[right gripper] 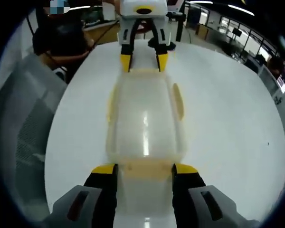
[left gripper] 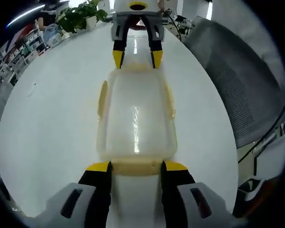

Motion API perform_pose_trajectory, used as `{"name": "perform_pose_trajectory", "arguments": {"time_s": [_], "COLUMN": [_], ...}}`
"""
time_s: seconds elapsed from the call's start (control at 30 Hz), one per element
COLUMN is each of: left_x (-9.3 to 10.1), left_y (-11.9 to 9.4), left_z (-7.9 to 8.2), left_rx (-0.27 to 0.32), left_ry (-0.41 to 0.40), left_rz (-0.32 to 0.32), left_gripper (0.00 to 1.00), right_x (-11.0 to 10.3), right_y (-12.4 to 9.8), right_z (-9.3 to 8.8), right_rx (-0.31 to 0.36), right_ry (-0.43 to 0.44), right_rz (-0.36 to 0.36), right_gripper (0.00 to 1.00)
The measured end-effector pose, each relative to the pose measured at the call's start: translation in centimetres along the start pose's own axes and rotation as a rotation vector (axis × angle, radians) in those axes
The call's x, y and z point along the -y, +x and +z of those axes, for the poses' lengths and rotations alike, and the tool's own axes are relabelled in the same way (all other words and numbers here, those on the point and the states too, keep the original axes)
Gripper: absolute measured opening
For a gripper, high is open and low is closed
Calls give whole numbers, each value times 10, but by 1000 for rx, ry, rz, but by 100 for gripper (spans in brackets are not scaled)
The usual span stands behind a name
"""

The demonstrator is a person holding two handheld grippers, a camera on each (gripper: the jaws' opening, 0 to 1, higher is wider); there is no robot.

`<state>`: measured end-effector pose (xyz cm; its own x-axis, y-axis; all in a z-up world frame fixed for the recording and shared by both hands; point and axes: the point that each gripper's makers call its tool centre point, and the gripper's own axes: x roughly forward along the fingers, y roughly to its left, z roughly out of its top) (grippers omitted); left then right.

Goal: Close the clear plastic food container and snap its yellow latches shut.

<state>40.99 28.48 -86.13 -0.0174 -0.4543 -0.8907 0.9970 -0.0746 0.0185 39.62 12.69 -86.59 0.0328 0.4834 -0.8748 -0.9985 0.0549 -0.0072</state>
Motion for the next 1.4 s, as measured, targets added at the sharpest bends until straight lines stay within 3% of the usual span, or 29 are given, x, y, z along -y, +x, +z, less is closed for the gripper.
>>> {"name": "perform_pose_trajectory", "arguments": {"time_s": [0.33,0.7,0.73,0.9,1.1,1.23,1.4], "left_x": [1,1,1,1,1,3,7], "left_y": [1,2,2,3,1,2,-8], "left_z": [1,2,2,2,1,3,10], "left_rx": [-9,-71,-76,-104,-82,-127,-102], "left_ry": [2,9,-17,-27,-34,-48,-33], "left_rz": [5,9,14,23,33,33,43], "left_gripper": [40,39,39,38,38,38,38], "right_x": [-1,-1,0,0,1,0,-4], "right_y": [-1,-1,-1,0,-1,-2,-6], "right_z": [-1,-1,-1,-1,-2,-2,-5], "right_rx": [-31,-37,-36,-70,-51,-65,-61], "right_ry": [-6,4,6,-2,14,21,34], "right_rz": [-6,-4,-4,1,-1,-1,3], "right_gripper": [39,38,38,38,38,38,38]}}
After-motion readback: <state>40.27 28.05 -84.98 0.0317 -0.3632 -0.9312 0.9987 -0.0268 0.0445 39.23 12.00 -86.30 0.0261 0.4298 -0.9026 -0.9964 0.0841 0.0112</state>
